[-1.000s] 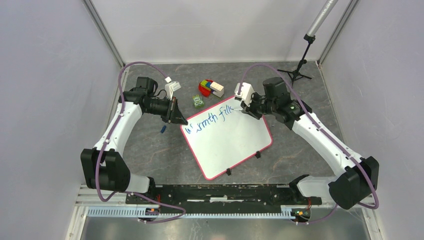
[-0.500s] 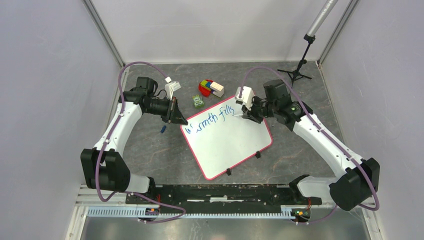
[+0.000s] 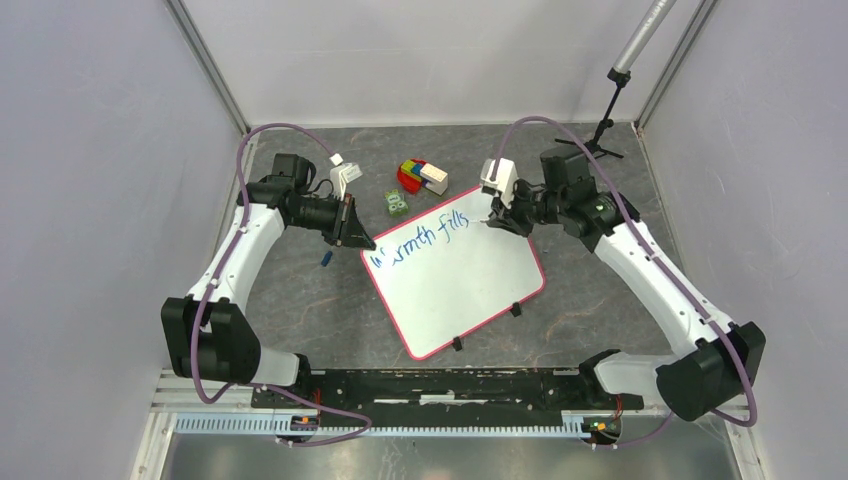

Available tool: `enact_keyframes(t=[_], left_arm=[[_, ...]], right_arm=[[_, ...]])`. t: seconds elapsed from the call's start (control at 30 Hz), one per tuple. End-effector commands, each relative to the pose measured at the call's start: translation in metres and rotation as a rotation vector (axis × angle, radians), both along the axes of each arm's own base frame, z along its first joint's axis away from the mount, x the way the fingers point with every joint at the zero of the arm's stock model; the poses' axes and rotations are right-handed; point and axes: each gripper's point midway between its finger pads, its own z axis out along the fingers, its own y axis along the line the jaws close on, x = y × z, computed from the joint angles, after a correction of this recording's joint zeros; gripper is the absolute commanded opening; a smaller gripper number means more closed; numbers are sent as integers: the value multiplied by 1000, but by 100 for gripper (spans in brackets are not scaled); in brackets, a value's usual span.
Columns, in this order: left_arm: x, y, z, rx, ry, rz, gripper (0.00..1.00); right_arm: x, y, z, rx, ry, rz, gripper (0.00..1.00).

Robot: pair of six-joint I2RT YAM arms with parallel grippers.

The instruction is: Write a sentence on the whiteboard

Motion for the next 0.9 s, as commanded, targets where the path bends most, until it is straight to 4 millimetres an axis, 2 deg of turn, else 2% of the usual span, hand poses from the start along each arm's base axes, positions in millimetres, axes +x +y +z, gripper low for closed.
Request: enact_keyframes(t=[0.0, 0.37, 0.67, 0.77, 0.87], left_arm=[[5, 3, 0, 36, -59, 0, 2], [5, 3, 0, 36, -57, 0, 3], [6, 3, 0, 35, -56, -1, 3], [5, 3, 0, 35, -56, -2, 3], [5, 3, -1, 37, -55, -1, 3]], right_arm=[[12, -7, 24, 34, -40, -6, 0], [17, -19, 15, 24, -42, 6, 0], [32, -22, 9, 7, -74, -41, 0], [25, -17, 8, 28, -44, 0, 0], [-4, -2, 0, 79, 43, 118, 0]])
